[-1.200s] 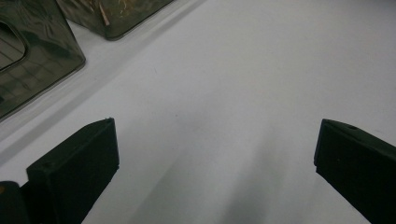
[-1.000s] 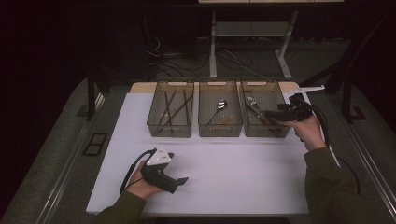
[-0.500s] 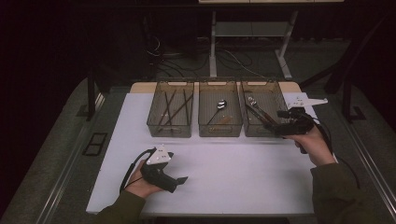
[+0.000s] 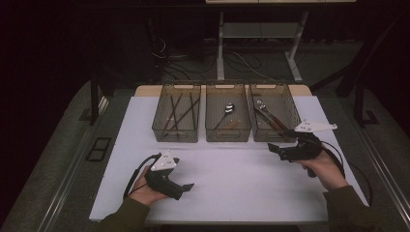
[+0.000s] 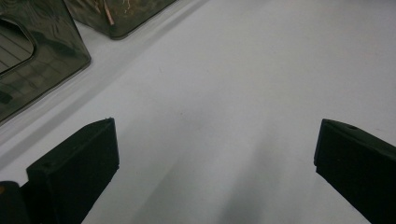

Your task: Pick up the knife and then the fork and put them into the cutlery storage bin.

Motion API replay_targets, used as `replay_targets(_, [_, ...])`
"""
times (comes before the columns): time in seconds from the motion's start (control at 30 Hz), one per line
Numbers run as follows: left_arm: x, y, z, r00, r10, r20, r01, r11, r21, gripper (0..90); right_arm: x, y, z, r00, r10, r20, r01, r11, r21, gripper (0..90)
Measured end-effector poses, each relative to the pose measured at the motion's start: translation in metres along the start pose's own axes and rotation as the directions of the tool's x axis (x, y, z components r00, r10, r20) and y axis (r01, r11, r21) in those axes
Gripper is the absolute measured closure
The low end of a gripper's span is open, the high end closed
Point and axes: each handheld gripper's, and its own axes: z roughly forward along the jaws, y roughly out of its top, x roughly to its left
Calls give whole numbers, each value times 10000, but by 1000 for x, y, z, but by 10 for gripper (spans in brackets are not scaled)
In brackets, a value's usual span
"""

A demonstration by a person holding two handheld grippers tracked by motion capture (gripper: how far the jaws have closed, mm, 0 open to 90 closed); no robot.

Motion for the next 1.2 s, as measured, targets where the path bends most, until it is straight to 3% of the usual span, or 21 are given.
replay_targets(0.53, [-2, 0, 0, 10000, 8, -38, -8, 10000, -4, 0, 26, -48, -12, 9998, 171, -47, -174, 9986, -496, 139])
replay_targets(0.87, [-2, 1, -1, 10000, 7, -5, -7, 10000, -58, 0, 39, -72, -17, 9997, -218, -68, 217, 9997, -133, 139])
replay_targets(1.2, [-2, 0, -2, 10000, -5, -50, 4, 10000, -42, 0, 40, -77, -15, 9991, -274, -320, 277, 9996, 100, 139])
